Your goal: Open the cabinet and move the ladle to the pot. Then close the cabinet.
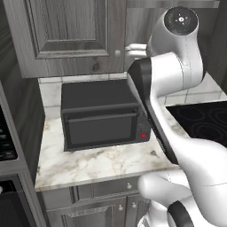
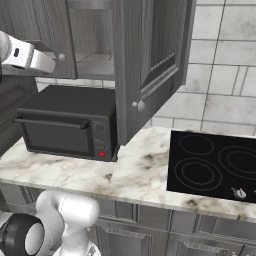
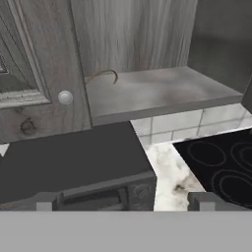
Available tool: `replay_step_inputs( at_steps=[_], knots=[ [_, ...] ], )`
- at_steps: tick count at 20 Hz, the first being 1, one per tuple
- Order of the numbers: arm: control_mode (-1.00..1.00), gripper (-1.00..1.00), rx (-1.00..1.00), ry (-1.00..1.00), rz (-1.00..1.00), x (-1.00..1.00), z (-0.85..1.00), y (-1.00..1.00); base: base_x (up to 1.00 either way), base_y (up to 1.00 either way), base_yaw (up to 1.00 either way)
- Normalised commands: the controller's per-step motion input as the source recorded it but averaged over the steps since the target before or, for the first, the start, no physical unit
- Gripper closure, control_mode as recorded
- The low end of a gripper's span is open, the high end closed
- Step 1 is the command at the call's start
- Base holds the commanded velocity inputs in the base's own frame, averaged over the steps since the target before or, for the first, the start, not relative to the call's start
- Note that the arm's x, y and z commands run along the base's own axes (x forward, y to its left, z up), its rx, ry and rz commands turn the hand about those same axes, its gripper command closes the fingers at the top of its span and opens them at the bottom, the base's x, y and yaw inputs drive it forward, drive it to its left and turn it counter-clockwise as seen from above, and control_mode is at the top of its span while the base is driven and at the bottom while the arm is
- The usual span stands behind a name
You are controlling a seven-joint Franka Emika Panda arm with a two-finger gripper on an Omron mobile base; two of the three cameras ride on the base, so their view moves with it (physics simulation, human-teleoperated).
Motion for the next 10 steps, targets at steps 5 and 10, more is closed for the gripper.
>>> replay_step_inputs(
  at_steps=[5, 10],
  knots=[
    [-1.0, -1.0, 0.0, -0.07, 0.16, 0.42, 0.0, 0.29, 0.0, 0.0, 0.0],
    [-1.0, -1.0, 0.01, -0.01, 0.13, 0.4, 0.0, 0.24, 0.0, 0.0, 0.0]
  ],
)
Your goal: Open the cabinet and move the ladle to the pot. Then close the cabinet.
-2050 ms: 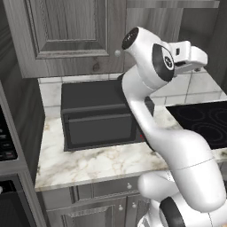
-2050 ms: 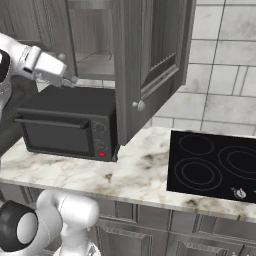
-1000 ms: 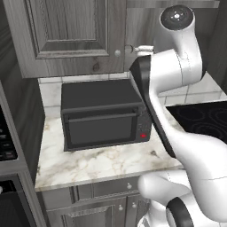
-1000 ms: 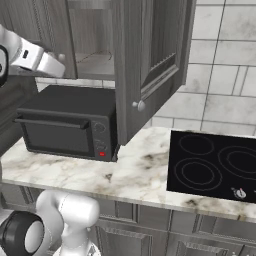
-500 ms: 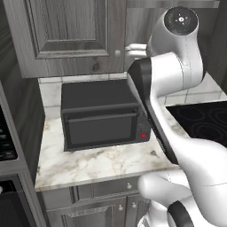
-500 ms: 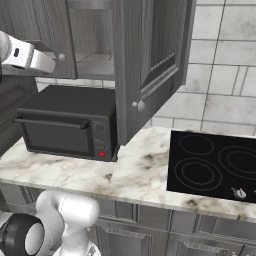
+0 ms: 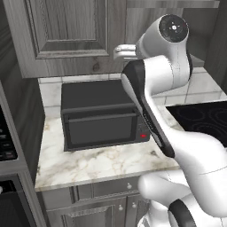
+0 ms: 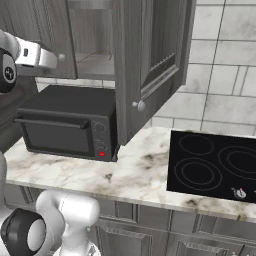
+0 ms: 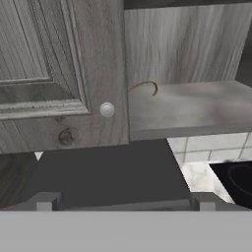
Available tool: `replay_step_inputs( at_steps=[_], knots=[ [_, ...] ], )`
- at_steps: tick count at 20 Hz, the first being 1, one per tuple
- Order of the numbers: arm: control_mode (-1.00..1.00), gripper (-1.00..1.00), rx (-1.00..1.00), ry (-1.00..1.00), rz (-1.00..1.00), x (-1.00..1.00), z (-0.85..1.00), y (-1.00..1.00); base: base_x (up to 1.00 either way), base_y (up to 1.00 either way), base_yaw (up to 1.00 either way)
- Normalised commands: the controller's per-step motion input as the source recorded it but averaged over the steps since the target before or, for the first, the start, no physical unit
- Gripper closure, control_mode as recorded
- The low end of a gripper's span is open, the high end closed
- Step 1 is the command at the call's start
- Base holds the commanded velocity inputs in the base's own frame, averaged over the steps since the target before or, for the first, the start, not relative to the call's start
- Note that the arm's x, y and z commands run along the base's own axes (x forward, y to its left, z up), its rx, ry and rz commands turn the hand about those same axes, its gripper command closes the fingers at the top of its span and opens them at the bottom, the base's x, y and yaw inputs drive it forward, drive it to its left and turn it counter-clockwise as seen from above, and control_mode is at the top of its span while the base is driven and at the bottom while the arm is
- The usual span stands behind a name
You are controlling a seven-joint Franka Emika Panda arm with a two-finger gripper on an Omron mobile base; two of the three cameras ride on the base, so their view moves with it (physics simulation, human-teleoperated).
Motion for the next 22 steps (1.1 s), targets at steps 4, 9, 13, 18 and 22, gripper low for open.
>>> replay_step_inputs(
  at_steps=[4, 9, 13, 18, 22],
  knots=[
    [-1.0, -1.0, 0.01, 0.0, 0.09, 0.39, 0.0, 0.1, 0.0, 0.0, 0.0],
    [-1.0, -1.0, 0.0, 0.0, 0.03, 0.38, 0.0, 0.0, 0.0, 0.0, 0.0],
    [-1.0, -1.0, 0.0, 0.0, 0.0, 0.31, 0.0, 0.0, 0.0, 0.0, 0.0],
    [-1.0, -1.0, 0.0, 0.0, 0.0, 0.35, 0.0, 0.05, 0.0, 0.0, 0.0],
    [-1.0, -1.0, 0.0, 0.0, 0.0, 0.34, 0.0, 0.05, 0.0, 0.0, 0.0]
  ],
)
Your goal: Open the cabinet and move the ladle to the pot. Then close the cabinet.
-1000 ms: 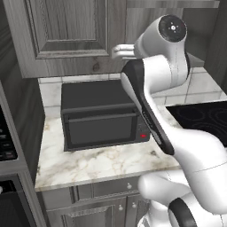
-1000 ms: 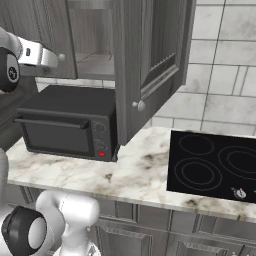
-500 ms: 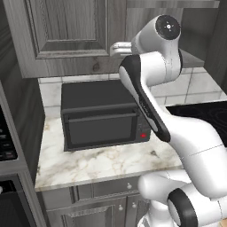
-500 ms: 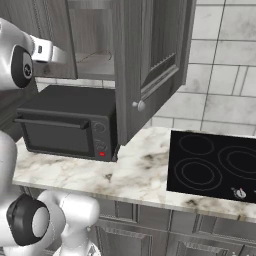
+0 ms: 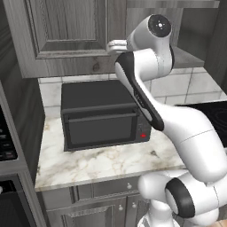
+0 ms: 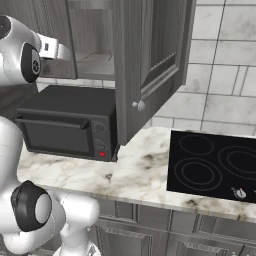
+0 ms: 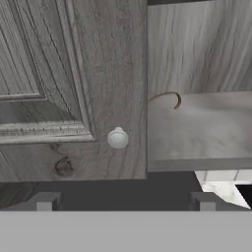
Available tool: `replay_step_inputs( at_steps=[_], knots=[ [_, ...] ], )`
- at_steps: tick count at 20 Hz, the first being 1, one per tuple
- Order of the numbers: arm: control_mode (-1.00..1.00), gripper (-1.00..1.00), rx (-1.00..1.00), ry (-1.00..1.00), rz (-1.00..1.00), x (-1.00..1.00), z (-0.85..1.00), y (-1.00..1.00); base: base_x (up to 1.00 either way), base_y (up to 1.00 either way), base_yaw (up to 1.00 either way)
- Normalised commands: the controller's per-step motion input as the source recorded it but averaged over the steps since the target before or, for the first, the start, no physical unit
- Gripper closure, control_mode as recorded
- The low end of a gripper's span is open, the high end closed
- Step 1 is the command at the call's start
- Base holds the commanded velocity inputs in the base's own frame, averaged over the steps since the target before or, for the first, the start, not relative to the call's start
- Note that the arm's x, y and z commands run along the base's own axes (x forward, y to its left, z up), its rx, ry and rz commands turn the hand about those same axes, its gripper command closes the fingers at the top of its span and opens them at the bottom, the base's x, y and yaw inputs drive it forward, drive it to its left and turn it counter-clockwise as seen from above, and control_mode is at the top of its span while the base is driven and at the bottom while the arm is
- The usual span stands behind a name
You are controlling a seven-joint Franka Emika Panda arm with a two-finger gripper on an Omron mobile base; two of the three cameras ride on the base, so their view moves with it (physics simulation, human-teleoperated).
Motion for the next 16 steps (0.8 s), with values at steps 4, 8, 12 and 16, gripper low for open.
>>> replay_step_inputs(
  at_steps=[4, 8, 12, 16],
  knots=[
    [-1.0, -1.0, 0.0, 0.0, 0.0, 0.33, -0.12, 0.15, 0.0, 0.0, 0.0],
    [-1.0, -1.0, 0.0, 0.0, 0.0, 0.32, -0.16, 0.2, 0.0, 0.0, 0.0],
    [-1.0, -1.0, 0.0, 0.0, 0.0, 0.37, -0.07, 0.08, 0.0, 0.0, 0.0],
    [-1.0, -1.0, 0.0, 0.0, 0.0, 0.39, -0.01, 0.0, 0.0, 0.0, 0.0]
  ],
)
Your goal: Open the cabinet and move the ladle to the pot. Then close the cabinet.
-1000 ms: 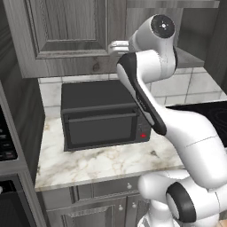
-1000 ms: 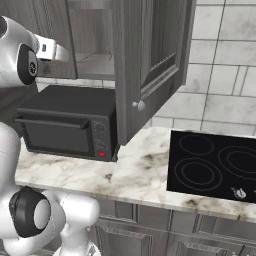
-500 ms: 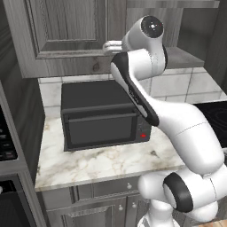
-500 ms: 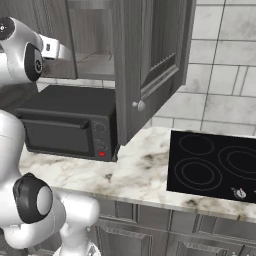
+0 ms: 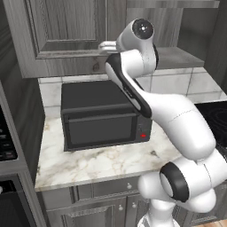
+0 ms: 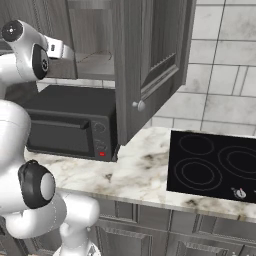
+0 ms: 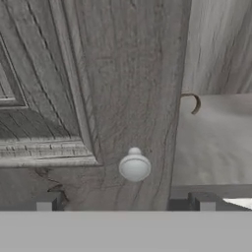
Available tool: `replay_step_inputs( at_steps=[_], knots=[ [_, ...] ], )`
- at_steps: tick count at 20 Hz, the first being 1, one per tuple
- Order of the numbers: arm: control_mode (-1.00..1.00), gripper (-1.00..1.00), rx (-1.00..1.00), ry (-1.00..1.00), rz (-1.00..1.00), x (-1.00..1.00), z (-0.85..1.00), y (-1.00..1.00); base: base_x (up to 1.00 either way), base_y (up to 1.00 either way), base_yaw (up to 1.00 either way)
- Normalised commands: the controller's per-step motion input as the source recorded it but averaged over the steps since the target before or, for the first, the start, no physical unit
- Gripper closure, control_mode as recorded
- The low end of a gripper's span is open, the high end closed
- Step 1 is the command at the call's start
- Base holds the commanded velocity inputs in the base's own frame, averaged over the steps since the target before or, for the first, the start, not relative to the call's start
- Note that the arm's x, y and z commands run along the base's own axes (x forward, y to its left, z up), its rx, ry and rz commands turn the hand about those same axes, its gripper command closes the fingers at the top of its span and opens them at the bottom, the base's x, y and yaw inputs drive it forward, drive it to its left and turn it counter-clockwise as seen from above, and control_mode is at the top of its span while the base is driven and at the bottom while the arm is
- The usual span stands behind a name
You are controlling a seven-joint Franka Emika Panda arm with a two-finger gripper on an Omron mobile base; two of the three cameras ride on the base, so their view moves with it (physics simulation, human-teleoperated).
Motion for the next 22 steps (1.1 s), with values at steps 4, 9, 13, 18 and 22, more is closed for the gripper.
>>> replay_step_inputs(
  at_steps=[4, 9, 13, 18, 22],
  knots=[
    [-1.0, -1.0, 0.0, 0.01, 0.0, 0.41, -0.01, 0.0, 0.0, 0.0, 0.0],
    [-1.0, -1.0, 0.0, 0.01, 0.0, 0.38, -0.1, 0.01, 0.0, 0.0, 0.0],
    [-1.0, -1.0, 0.0, 0.02, 0.0, 0.31, -0.14, 0.01, 0.0, 0.0, 0.0],
    [-1.0, -1.0, 0.0, 0.0, 0.0, 0.24, -0.15, 0.03, 0.0, 0.0, 0.0],
    [-1.0, 1.0, 0.0, 0.02, 0.0, 0.25, -0.21, 0.17, 0.0, 0.0, 0.0]
  ],
)
